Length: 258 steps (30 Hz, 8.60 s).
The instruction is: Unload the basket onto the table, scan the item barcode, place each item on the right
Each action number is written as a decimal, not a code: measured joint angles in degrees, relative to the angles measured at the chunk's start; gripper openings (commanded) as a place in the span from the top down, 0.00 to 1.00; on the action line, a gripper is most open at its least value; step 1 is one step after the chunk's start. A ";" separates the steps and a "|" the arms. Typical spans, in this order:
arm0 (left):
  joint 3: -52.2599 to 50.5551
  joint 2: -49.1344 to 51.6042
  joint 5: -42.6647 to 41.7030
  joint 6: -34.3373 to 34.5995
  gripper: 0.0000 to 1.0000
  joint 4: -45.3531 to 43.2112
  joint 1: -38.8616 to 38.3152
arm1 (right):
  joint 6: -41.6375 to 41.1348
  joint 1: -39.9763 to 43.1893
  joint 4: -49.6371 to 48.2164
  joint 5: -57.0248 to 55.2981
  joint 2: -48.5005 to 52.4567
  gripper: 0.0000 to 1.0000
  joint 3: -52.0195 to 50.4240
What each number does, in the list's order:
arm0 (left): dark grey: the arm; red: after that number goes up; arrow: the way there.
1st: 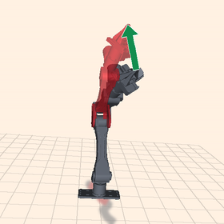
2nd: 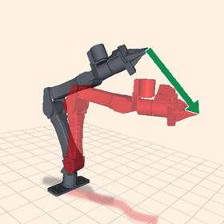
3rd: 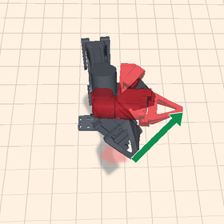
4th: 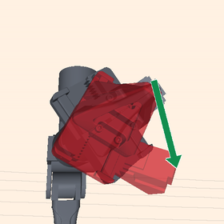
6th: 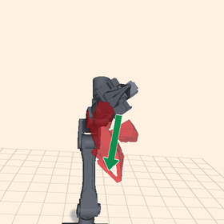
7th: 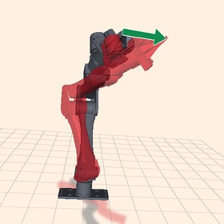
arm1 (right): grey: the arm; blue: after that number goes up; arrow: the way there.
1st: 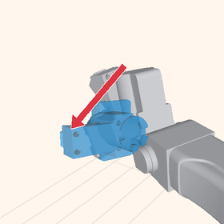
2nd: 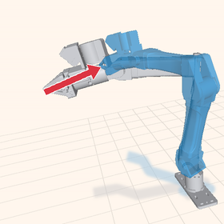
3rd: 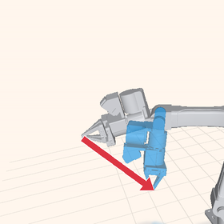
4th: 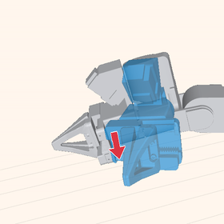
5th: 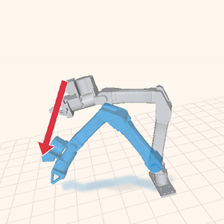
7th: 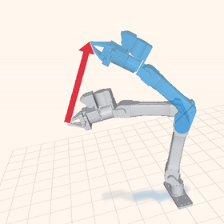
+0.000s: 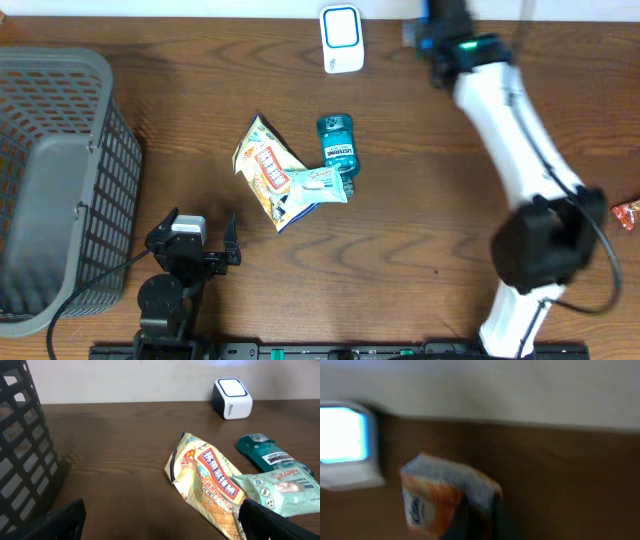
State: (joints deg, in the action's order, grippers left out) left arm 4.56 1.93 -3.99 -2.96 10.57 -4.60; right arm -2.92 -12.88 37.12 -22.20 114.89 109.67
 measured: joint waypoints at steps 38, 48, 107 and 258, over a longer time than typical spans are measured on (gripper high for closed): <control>0.00 0.00 0.00 0.00 0.02 0.00 0.00 | -5.25 48.33 7.21 20.85 -2.34 0.01 -17.64; 0.00 0.00 -0.02 0.00 0.02 0.00 0.00 | -10.93 38.47 16.31 35.76 -26.23 0.01 -15.63; 0.00 0.00 0.00 0.00 0.02 0.00 0.00 | -29.86 -29.83 -4.39 19.02 -30.45 0.01 -59.28; 0.00 0.00 -0.02 0.02 0.02 0.00 0.00 | -28.02 -47.32 0.13 -1.33 -8.98 0.44 -43.65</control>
State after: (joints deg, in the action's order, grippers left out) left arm 4.56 1.93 -4.01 -2.94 10.57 -4.60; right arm -30.94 -60.20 37.26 -23.53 105.91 66.02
